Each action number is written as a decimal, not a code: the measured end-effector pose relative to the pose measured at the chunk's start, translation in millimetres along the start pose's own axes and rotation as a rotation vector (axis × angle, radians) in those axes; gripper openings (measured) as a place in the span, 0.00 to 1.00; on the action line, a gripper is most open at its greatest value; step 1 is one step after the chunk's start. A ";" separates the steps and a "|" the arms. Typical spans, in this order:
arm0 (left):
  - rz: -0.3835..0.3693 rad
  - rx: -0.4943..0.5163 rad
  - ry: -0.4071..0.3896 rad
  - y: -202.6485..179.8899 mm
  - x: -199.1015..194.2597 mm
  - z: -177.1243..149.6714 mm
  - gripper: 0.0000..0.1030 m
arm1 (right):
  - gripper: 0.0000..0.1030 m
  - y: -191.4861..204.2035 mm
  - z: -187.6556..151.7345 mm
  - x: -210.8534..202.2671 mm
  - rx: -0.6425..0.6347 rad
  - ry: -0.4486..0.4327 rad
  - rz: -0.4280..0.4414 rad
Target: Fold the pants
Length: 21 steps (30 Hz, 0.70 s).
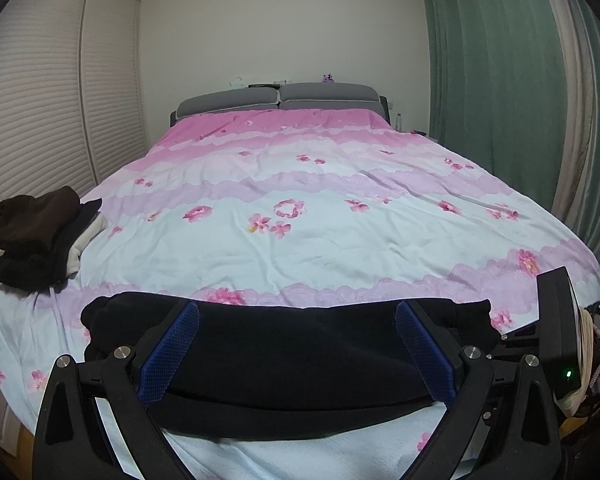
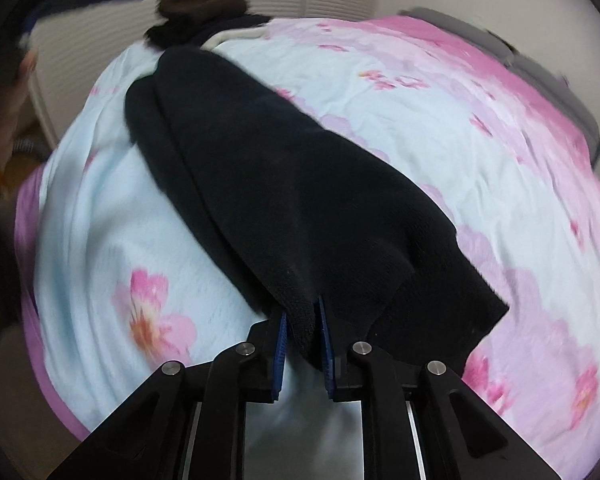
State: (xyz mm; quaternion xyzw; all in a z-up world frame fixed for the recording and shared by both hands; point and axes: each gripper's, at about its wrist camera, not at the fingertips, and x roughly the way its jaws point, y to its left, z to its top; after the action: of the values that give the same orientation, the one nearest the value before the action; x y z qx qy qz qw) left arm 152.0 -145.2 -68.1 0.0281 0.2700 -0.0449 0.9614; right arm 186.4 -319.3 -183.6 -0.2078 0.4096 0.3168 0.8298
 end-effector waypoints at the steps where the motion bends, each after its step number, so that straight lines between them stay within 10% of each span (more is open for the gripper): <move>1: 0.001 -0.005 -0.001 1.4 0.2 1.1 0.98 | 0.16 -1.2 1.2 -1.6 0.034 -0.007 -0.002; 5: 0.006 -0.020 -0.006 9.6 -1.0 3.8 0.98 | 0.24 1.1 5.4 -11.5 0.127 -0.049 -0.038; 9: 0.014 -0.036 -0.004 21.4 -3.0 3.1 0.98 | 0.63 11.4 4.6 -30.9 0.206 -0.141 -0.134; 15: 0.007 -0.054 0.008 32.6 -2.2 0.1 0.98 | 0.65 3.4 -10.1 -52.8 0.435 -0.198 -0.222; 21: -0.018 -0.055 0.008 30.8 -1.7 -0.3 0.98 | 0.65 -39.9 -55.7 -47.1 0.945 -0.260 -0.072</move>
State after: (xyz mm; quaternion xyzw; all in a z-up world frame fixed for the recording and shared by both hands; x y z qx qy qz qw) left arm 153.6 -114.4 -66.6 -0.0005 0.2754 -0.0459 0.9602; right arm 161.7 -398.2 -174.2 0.2188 0.3941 0.0910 0.8880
